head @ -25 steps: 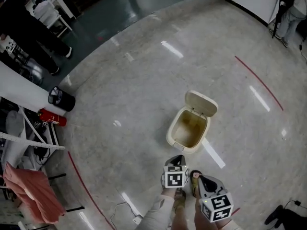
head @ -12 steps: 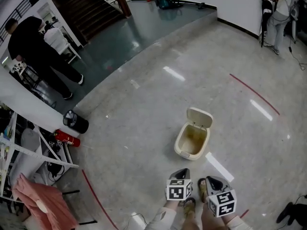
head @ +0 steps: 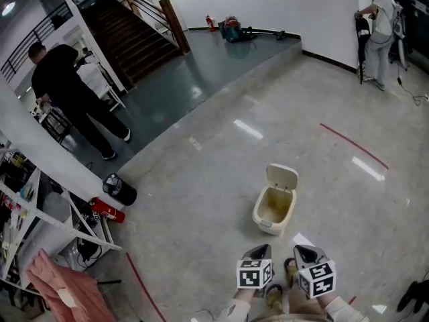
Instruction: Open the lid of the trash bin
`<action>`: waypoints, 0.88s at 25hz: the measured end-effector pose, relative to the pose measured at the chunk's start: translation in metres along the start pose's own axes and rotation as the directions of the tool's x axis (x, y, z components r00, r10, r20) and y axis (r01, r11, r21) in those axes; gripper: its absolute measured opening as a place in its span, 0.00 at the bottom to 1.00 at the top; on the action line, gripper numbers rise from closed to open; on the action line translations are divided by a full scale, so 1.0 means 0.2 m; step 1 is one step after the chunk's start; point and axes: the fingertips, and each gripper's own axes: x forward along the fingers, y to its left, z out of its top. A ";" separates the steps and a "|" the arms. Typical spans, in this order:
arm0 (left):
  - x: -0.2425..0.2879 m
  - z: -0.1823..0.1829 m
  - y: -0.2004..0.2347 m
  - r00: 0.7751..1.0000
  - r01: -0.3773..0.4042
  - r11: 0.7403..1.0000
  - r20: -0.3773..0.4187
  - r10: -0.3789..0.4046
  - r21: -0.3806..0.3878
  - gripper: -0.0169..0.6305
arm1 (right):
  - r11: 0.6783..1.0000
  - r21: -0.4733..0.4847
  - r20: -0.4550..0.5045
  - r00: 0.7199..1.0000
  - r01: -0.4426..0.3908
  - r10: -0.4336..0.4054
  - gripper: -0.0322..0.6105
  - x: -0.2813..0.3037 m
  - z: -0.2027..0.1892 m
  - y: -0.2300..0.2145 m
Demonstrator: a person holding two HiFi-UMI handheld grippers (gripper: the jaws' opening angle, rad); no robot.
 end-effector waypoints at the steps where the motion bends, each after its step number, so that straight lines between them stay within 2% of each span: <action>1: -0.03 0.01 -0.01 1.000 0.001 1.000 0.011 -0.001 -0.003 0.03 | 1.000 -0.002 0.009 1.000 -0.001 0.001 0.05 -0.03 0.01 0.01; 10: -0.31 0.10 -0.06 0.996 0.010 1.000 0.091 -0.011 0.012 0.03 | 0.997 -0.078 0.064 0.998 -0.019 0.024 0.05 -0.18 0.12 0.16; 13: -0.39 0.12 -0.10 0.994 0.007 0.999 0.104 -0.012 0.045 0.03 | 0.994 -0.100 0.085 0.996 -0.032 0.041 0.05 -0.22 0.16 0.20; 17: -0.46 0.14 -0.12 0.990 -0.001 0.997 0.140 -0.010 0.078 0.03 | 0.991 -0.117 0.110 0.991 -0.060 0.073 0.05 -0.25 0.20 0.26; 22: -0.53 0.18 -0.12 0.986 -0.008 0.997 0.167 -0.005 0.077 0.03 | 0.987 -0.130 0.116 0.988 -0.090 0.105 0.05 -0.26 0.20 0.31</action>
